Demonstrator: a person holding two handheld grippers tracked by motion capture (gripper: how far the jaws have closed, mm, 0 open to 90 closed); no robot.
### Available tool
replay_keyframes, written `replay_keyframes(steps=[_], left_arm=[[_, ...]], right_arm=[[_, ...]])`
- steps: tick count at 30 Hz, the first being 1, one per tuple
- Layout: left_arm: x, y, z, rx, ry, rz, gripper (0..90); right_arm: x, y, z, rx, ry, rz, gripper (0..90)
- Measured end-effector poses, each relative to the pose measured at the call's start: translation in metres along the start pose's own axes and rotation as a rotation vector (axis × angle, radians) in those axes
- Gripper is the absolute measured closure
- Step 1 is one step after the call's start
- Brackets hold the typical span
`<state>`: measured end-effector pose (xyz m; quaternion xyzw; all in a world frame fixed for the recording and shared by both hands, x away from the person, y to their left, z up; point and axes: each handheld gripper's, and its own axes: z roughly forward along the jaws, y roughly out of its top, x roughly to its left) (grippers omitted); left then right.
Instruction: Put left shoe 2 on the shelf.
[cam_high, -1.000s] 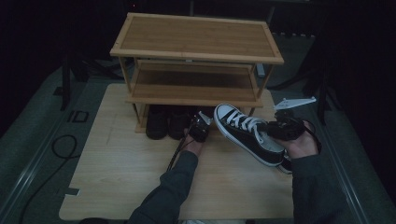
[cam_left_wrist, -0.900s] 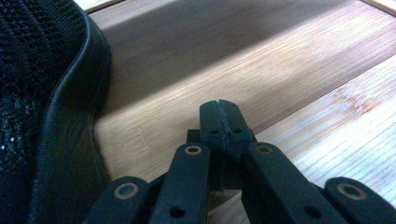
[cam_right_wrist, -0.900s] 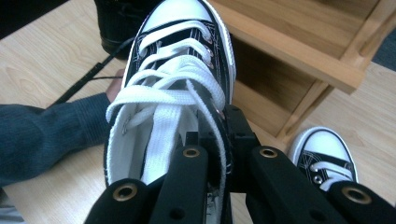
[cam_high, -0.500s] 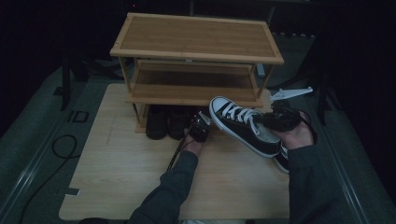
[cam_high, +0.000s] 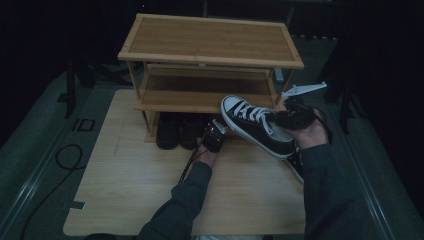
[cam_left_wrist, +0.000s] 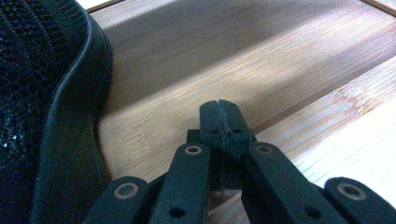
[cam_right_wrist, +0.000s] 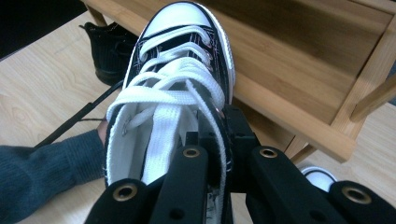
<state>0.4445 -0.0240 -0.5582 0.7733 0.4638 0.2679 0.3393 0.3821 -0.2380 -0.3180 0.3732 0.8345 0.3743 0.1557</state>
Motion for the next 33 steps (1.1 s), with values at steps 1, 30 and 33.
replay_keyframes(steps=[1, 30, 33], left_arm=[[0.000, 0.000, 0.000, 0.000, 0.000, -0.001, 90.0], [0.000, 0.000, 0.000, -0.002, -0.002, -0.006, 90.0], [0.000, 0.000, 0.000, -0.002, -0.002, -0.007, 90.0]], right_arm=[[-0.001, 0.002, 0.001, -0.001, -0.003, 0.001, 87.9], [-0.008, 0.032, 0.039, -0.008, -0.024, 0.089, 87.8], [-0.007, 0.038, 0.046, -0.009, -0.035, 0.110, 87.8]])
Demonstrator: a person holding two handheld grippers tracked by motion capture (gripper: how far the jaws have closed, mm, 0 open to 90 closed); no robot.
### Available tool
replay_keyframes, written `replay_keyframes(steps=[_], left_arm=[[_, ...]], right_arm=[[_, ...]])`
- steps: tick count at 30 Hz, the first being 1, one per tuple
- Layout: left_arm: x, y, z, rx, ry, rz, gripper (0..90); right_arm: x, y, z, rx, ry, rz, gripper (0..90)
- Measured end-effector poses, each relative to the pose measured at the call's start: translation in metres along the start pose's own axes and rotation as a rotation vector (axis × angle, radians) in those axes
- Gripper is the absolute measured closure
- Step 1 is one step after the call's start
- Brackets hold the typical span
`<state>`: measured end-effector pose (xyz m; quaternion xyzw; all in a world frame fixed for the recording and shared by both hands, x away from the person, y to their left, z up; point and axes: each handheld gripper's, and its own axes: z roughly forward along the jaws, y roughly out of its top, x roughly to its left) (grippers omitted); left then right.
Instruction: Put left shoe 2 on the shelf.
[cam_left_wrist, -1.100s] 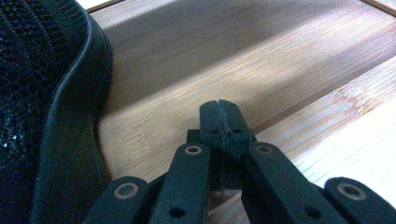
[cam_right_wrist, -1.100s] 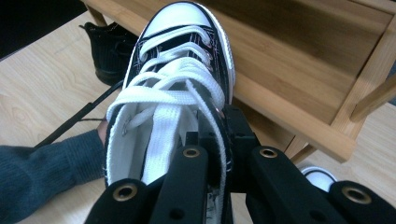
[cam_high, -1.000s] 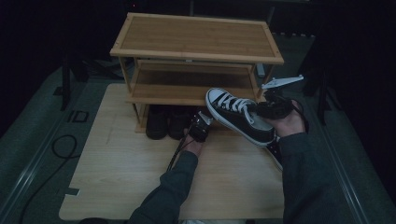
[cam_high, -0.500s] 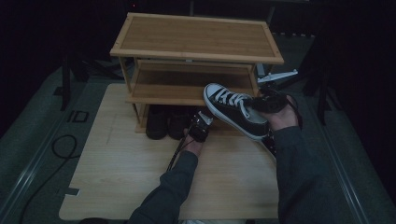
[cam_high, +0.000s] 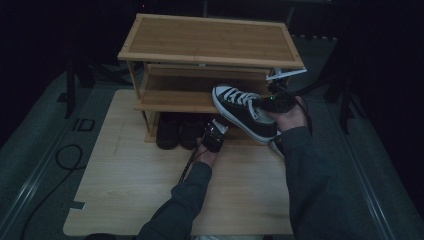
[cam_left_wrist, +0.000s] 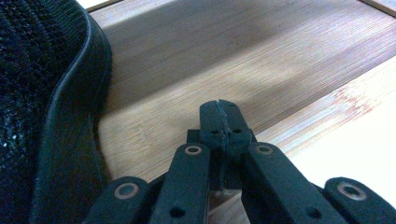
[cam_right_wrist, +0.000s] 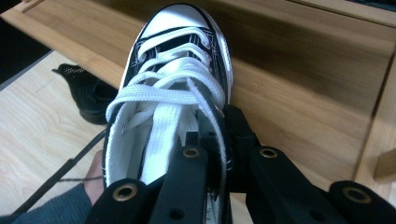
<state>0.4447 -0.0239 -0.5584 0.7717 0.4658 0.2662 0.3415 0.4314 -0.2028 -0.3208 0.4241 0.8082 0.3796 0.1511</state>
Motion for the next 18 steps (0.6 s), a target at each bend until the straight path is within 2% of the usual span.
replay_keyframes(steps=[7, 14, 15, 18], left_arm=[[0.000, 0.000, 0.000, 0.000, -0.001, -0.001, 90.0], [0.000, 0.000, 0.000, -0.002, 0.002, -0.001, 90.0], [0.000, 0.000, 0.000, -0.001, 0.000, -0.002, 90.0], [0.000, 0.000, 0.000, -0.001, 0.000, -0.002, 90.0]], right_arm=[[0.002, 0.008, 0.011, -0.006, -0.010, 0.018, 87.8], [0.003, 0.012, 0.021, 0.009, -0.010, 0.076, 87.3], [0.001, 0.011, 0.023, 0.008, -0.015, 0.057, 86.3], [0.000, 0.010, 0.024, 0.011, -0.011, 0.045, 82.9]])
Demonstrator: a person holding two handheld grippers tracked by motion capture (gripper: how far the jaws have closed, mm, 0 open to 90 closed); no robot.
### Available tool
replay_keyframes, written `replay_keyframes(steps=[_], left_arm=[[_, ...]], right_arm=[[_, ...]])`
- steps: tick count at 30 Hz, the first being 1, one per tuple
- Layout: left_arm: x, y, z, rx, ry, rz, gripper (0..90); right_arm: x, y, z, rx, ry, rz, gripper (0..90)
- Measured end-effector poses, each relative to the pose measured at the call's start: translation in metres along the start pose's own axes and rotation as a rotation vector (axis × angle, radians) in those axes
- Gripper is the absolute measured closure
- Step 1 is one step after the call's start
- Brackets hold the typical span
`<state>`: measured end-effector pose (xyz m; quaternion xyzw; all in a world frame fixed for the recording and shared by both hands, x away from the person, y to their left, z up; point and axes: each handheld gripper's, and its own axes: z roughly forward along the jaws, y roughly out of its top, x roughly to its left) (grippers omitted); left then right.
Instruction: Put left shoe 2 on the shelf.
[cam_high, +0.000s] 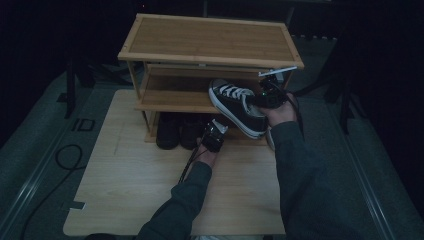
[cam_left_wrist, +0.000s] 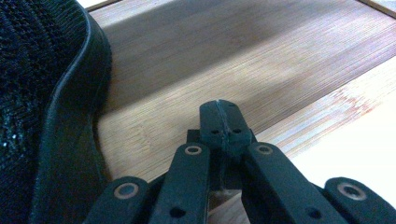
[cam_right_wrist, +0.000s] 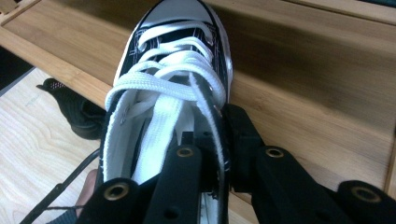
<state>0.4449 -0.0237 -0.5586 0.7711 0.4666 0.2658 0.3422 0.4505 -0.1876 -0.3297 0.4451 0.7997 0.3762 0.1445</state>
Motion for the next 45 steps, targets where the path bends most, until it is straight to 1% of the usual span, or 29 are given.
replay_keyframes(steps=[1, 3, 9, 14, 19, 23, 29, 36, 45], left_arm=[[0.000, 0.000, 0.000, 0.000, 0.000, 0.000, 90.0], [0.000, 0.000, 0.000, 0.001, 0.000, -0.002, 90.0], [0.000, 0.000, 0.000, 0.000, -0.001, -0.001, 90.0], [0.000, 0.000, 0.000, 0.000, 0.000, 0.000, 90.0], [0.000, 0.000, 0.000, 0.000, 0.000, 0.000, 90.0], [0.000, 0.000, 0.000, 0.000, 0.000, 0.000, 90.0], [0.000, 0.000, 0.000, 0.000, 0.001, 0.001, 90.0], [0.000, 0.000, 0.000, 0.000, 0.001, 0.001, 90.0], [0.000, 0.000, 0.000, 0.000, 0.000, 0.001, 90.0]], right_arm=[[0.001, 0.000, -0.001, 0.011, 0.010, 0.000, 81.3], [0.000, -0.001, -0.002, 0.021, 0.002, -0.007, 77.8], [-0.001, -0.001, -0.007, 0.021, 0.012, -0.036, 75.0], [-0.002, -0.002, -0.014, 0.006, 0.030, -0.049, 74.3], [-0.001, -0.003, -0.022, -0.017, 0.036, -0.054, 74.8], [-0.001, -0.004, -0.027, -0.013, 0.036, -0.064, 74.8], [-0.002, -0.004, -0.037, -0.037, 0.039, -0.072, 77.2], [-0.004, -0.004, -0.050, -0.046, 0.017, -0.096, 88.8], [-0.009, -0.010, -0.062, -0.060, -0.010, -0.103, 90.0]])
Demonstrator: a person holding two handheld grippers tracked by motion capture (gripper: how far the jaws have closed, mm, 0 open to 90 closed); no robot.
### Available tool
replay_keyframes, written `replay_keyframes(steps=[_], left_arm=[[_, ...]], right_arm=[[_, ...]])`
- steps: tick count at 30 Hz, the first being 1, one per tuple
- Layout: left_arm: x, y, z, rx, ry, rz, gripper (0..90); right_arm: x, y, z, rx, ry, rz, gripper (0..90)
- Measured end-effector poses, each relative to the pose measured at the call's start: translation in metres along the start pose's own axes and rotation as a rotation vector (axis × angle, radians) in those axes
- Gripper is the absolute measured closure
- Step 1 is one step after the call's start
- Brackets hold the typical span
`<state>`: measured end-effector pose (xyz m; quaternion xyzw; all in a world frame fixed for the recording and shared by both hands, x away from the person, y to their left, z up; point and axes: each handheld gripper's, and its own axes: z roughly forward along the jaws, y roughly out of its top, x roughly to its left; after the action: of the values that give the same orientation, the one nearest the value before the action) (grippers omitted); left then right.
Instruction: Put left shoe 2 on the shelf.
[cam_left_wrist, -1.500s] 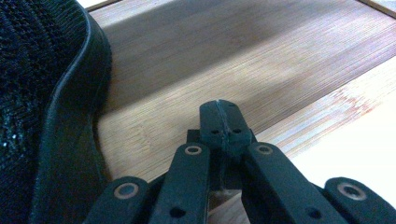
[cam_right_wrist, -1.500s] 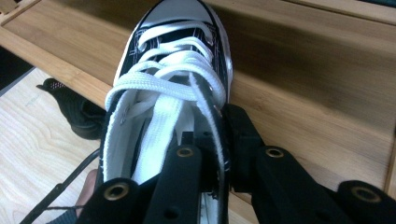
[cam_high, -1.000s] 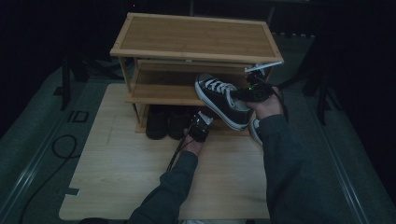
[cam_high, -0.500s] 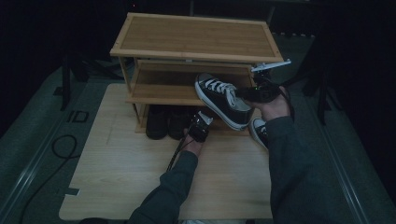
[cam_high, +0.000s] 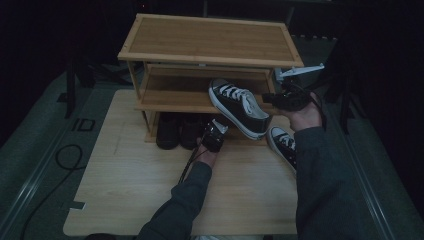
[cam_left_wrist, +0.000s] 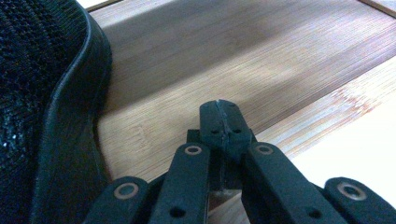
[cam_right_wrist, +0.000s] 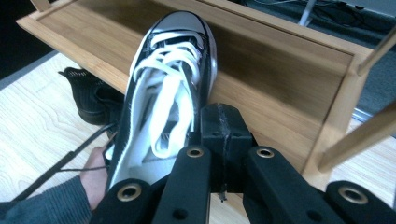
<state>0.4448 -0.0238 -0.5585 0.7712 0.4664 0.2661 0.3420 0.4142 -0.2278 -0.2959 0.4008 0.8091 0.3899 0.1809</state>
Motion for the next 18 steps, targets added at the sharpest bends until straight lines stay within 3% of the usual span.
replay_keyframes(steps=[5, 18], left_arm=[[0.000, 0.000, 0.000, 0.001, -0.001, -0.001, 90.0], [0.000, 0.000, 0.000, 0.000, -0.001, -0.001, 90.0]], right_arm=[[-0.003, -0.009, -0.001, 0.028, -0.029, -0.010, 89.9], [-0.006, -0.037, -0.008, 0.059, -0.019, -0.004, 90.0]])
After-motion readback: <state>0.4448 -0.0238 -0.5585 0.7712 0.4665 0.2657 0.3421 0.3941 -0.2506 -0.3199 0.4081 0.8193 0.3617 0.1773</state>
